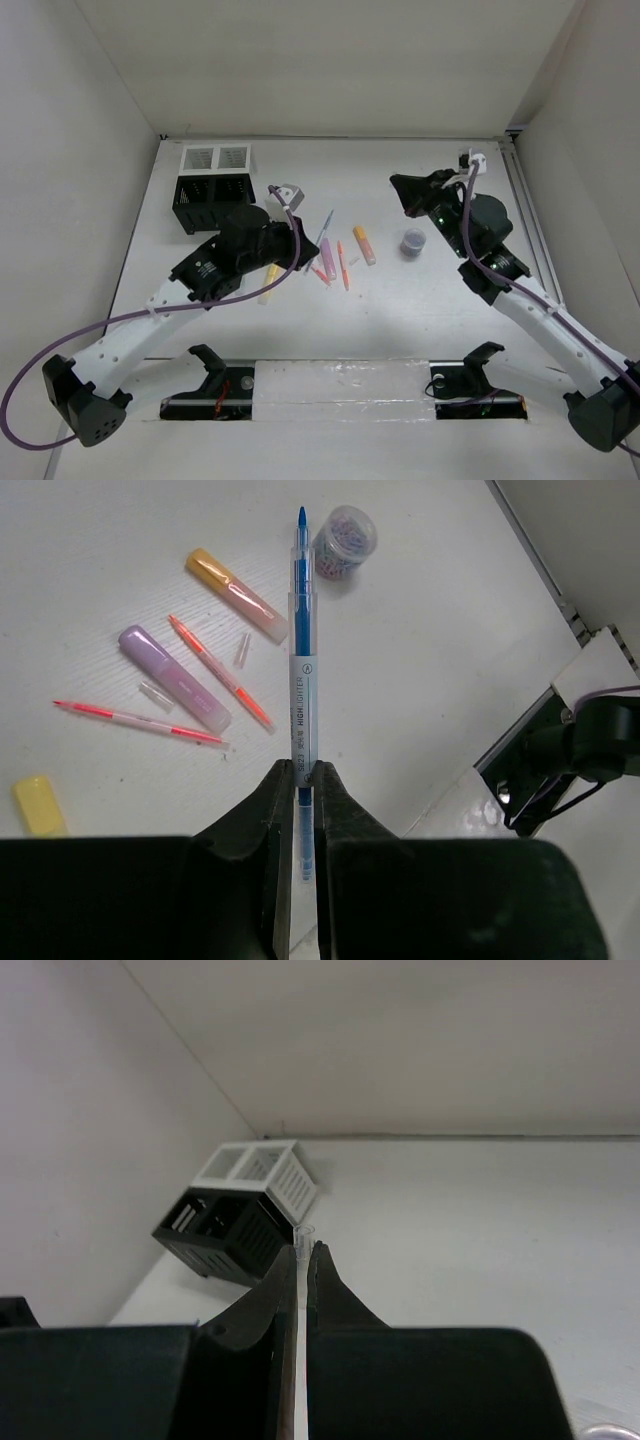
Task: Sort the stationery into containers
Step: Close the pen cap on the pen.
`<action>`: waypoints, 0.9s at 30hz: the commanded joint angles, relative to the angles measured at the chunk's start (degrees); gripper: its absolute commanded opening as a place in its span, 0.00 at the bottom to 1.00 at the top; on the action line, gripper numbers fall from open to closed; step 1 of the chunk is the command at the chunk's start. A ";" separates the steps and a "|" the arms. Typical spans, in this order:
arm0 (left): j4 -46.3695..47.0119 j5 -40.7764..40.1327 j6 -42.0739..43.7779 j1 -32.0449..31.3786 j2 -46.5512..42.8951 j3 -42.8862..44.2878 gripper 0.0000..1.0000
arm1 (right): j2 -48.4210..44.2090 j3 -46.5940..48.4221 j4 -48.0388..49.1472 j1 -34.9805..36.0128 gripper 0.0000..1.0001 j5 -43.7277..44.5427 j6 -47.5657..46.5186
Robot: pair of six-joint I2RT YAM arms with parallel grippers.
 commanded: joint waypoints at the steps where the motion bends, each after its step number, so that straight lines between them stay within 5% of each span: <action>1: 3.87 4.68 1.91 0.18 -2.68 -1.54 0.00 | -1.75 -1.46 11.55 0.78 0.00 3.25 6.58; 9: 3.87 8.74 3.23 0.18 -3.21 -2.60 0.00 | -0.44 -9.27 31.01 8.17 0.00 12.04 11.95; 16: 5.02 10.67 3.23 0.18 -4.79 -2.60 0.00 | 4.31 -14.11 46.59 8.17 0.00 9.50 18.28; 27: 5.02 9.62 3.23 0.18 -6.55 -3.12 0.00 | 5.10 -16.66 48.12 10.10 0.00 5.01 26.37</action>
